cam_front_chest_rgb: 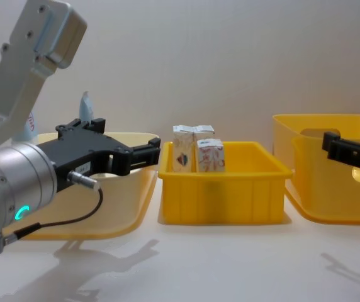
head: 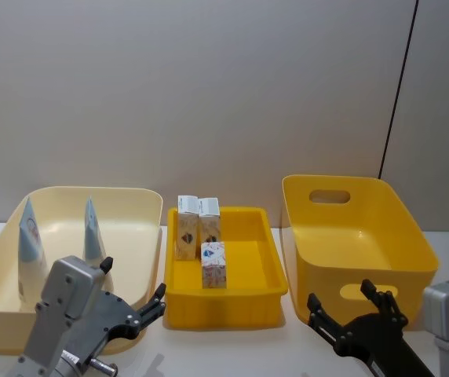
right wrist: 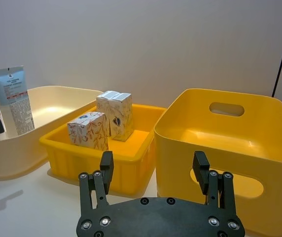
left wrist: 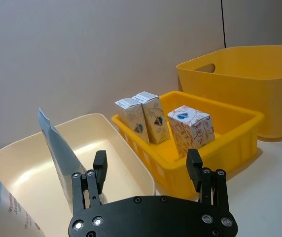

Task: Bimanual collaborative sorting of washing and personal care products

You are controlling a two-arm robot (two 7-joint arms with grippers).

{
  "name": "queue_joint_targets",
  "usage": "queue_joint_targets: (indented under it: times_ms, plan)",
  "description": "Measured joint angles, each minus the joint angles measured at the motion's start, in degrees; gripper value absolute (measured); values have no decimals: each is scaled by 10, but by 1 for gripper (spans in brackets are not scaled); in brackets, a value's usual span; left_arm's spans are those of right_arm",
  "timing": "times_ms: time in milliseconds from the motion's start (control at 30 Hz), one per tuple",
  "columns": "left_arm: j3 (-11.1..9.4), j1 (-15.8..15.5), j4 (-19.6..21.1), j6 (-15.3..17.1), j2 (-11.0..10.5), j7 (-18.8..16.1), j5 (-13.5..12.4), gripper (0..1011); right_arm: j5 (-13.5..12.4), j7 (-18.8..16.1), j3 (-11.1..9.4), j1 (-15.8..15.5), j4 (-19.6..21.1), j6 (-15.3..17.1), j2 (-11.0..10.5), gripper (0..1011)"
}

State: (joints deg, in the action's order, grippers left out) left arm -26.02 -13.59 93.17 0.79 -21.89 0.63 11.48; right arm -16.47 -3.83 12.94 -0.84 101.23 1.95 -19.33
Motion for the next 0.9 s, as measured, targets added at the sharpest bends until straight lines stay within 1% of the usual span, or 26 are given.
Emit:
queue_joint_targets:
  times_ms: [333, 433, 633, 733, 833, 867, 900]
  plan:
    - [0, 0, 0, 0, 0, 0, 0, 1001, 0, 0, 0, 1, 0, 1, 0, 1001]
    - [0, 0, 0, 0, 0, 0, 0, 1001, 1, 0, 2, 6, 1, 8, 1, 1001]
    - [0, 0, 0, 0, 0, 0, 0, 1001, 1, -5, 11, 26, 8, 40, 6, 1001]
    - [0, 0, 0, 0, 0, 0, 0, 1001, -1, -11, 21, 45, 13, 72, 13, 1001]
    - [0, 0, 0, 0, 0, 0, 0, 1001, -3, -13, 30, 59, 14, 93, 21, 1001]
    - [0, 0, 0, 0, 0, 0, 0, 1001, -4, -14, 35, 68, 14, 110, 25, 1001]
    - [0, 0, 0, 0, 0, 0, 0, 1001, -4, -15, 38, 73, 14, 116, 28, 1001]
